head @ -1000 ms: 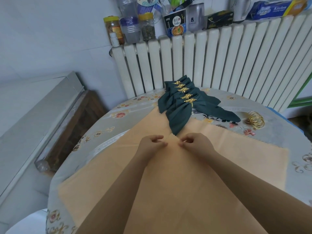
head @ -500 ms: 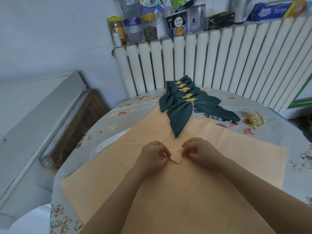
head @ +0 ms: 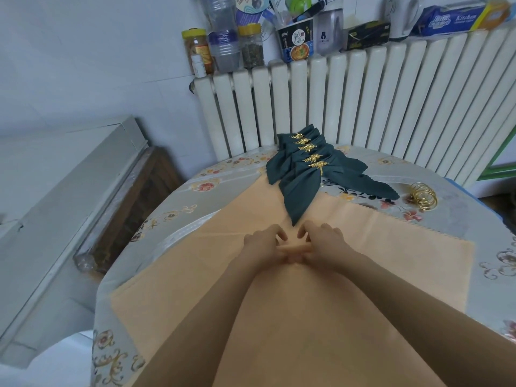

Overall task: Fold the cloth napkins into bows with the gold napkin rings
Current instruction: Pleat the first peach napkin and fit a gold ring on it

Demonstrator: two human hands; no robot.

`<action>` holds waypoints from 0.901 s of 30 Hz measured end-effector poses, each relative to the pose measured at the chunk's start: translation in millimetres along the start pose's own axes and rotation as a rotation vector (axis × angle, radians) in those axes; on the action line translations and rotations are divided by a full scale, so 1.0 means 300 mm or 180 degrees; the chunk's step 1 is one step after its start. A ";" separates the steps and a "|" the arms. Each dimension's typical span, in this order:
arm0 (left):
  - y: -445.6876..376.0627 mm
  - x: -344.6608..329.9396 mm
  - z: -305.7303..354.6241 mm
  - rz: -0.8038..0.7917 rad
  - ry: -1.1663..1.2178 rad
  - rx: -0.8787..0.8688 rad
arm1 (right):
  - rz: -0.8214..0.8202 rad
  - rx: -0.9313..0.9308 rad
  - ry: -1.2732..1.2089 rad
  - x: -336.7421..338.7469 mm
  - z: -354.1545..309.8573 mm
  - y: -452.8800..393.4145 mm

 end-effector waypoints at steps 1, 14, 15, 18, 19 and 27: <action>0.004 0.001 0.011 0.0004 -0.0213 -0.0085 | -0.0066 0.0044 0.0050 -0.001 -0.009 -0.001; 0.195 -0.052 0.011 0.1159 -0.0878 -0.1453 | 0.0771 0.1348 0.0619 0.020 -0.068 0.188; 0.208 -0.061 0.008 0.1086 -0.0958 -0.1434 | 0.0584 0.1277 0.0525 0.012 -0.060 0.197; 0.239 -0.067 -0.009 0.0792 -0.1093 -0.1275 | 0.0326 0.1206 0.0250 -0.004 -0.035 0.227; 0.248 -0.064 -0.010 0.0727 -0.1043 -0.1235 | 0.0297 0.1211 0.0119 -0.004 -0.030 0.231; 0.198 -0.048 -0.003 0.0583 -0.0717 -0.0549 | 0.0209 0.0342 0.0296 -0.008 -0.037 0.204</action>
Point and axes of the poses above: each hand's wrist, its own y-axis away from the middle knuckle, its own x-axis out of the back of the hand, z = x × y, the point moved 5 cm from there along -y, towards the middle knuckle, and after that the axes turned 10 degrees about x, right-handed, at the moved point
